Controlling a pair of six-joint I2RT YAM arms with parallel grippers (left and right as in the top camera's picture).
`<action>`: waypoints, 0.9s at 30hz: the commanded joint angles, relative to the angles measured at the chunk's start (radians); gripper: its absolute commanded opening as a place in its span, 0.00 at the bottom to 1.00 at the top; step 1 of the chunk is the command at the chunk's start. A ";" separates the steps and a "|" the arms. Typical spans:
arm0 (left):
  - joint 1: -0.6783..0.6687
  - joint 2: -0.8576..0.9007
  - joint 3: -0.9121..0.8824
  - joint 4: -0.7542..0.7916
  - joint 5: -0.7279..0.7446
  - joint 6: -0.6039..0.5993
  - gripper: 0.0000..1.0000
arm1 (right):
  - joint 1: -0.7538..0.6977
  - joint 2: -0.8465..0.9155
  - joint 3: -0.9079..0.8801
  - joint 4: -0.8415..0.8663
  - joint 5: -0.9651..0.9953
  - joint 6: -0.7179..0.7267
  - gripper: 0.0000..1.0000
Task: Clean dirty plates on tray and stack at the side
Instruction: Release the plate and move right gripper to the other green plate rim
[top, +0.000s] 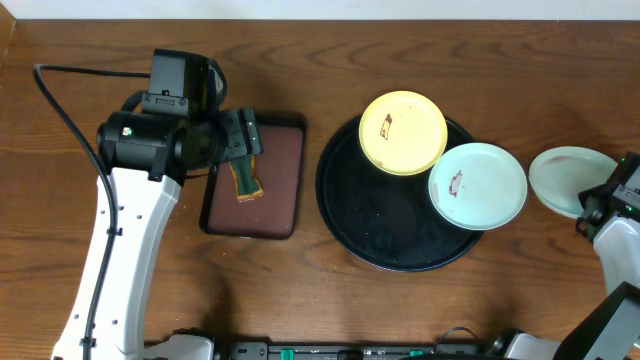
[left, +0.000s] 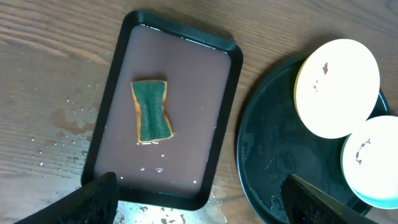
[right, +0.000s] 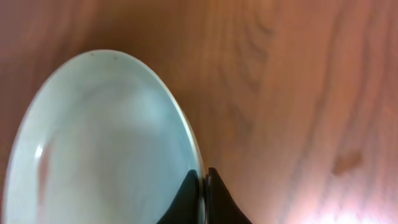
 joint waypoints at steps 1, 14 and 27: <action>0.003 -0.001 0.011 -0.002 0.010 0.006 0.84 | -0.007 -0.063 0.010 0.016 -0.084 -0.210 0.47; 0.003 -0.001 0.011 -0.002 0.010 0.006 0.84 | 0.073 -0.240 0.010 -0.204 -0.468 -0.382 0.46; 0.003 -0.001 0.011 -0.002 0.010 0.006 0.84 | 0.185 0.011 0.010 -0.134 -0.526 -0.565 0.32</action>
